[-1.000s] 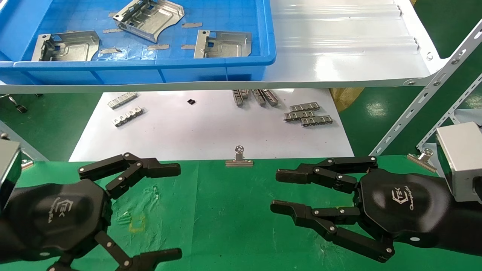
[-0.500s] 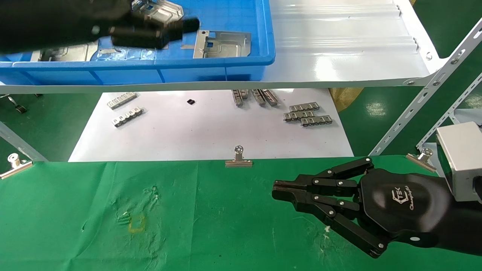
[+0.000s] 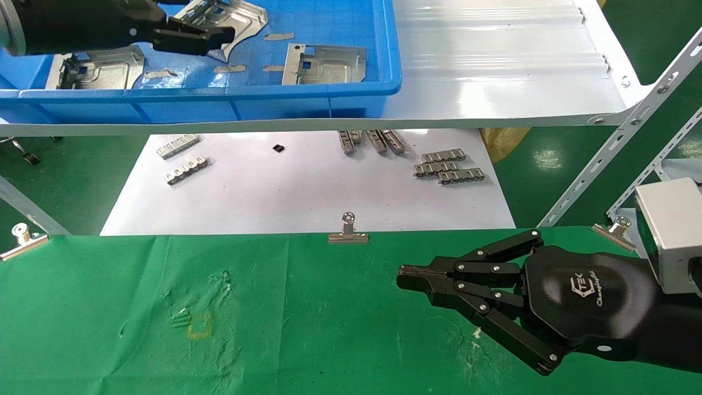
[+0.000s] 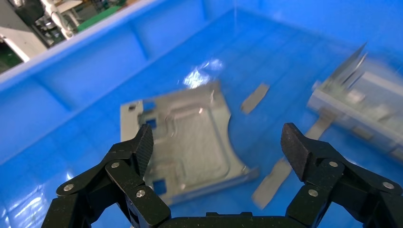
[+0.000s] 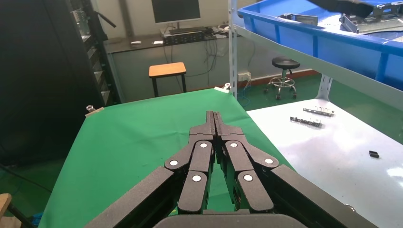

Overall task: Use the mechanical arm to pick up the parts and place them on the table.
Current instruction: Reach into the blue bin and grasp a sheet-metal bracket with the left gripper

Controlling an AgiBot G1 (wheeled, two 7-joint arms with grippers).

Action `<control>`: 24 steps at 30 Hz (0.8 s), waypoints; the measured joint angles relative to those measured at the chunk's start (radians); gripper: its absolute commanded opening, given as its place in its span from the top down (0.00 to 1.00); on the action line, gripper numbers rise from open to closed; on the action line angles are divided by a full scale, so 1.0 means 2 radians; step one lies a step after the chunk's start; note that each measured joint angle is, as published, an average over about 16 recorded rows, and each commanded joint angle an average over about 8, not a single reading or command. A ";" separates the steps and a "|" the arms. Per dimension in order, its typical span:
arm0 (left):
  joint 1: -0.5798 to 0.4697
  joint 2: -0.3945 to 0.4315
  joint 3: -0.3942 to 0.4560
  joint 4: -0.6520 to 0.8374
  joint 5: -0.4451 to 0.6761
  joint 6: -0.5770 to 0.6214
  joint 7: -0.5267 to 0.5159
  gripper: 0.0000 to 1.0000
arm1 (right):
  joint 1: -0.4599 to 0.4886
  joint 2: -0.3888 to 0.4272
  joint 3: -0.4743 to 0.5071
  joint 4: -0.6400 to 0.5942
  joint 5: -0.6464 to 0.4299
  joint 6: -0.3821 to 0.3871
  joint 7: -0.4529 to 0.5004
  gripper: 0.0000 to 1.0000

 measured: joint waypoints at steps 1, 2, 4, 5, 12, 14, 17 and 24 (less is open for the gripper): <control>-0.002 0.001 0.000 0.008 0.001 -0.005 0.005 1.00 | 0.000 0.000 0.000 0.000 0.000 0.000 0.000 1.00; -0.004 0.002 0.000 0.014 0.002 -0.010 0.010 1.00 | 0.000 0.000 0.000 0.000 0.000 0.000 0.000 1.00; -0.006 0.004 0.000 0.026 0.002 -0.019 0.020 1.00 | 0.000 0.000 0.000 0.000 0.000 0.000 0.000 1.00; -0.006 0.004 -0.001 0.031 0.001 -0.024 0.024 1.00 | 0.000 0.000 0.000 0.000 0.000 0.000 0.000 1.00; -0.009 0.008 -0.008 0.058 -0.007 -0.065 0.049 1.00 | 0.000 0.000 0.000 0.000 0.000 0.000 0.000 1.00; -0.009 0.009 -0.010 0.063 -0.010 -0.076 0.055 1.00 | 0.000 0.000 0.000 0.000 0.000 0.000 0.000 1.00; -0.008 0.012 -0.013 0.070 -0.013 -0.094 0.063 1.00 | 0.000 0.000 0.000 0.000 0.000 0.000 0.000 1.00; -0.006 0.022 -0.013 0.082 -0.011 -0.132 0.073 1.00 | 0.000 0.000 0.000 0.000 0.000 0.000 0.000 1.00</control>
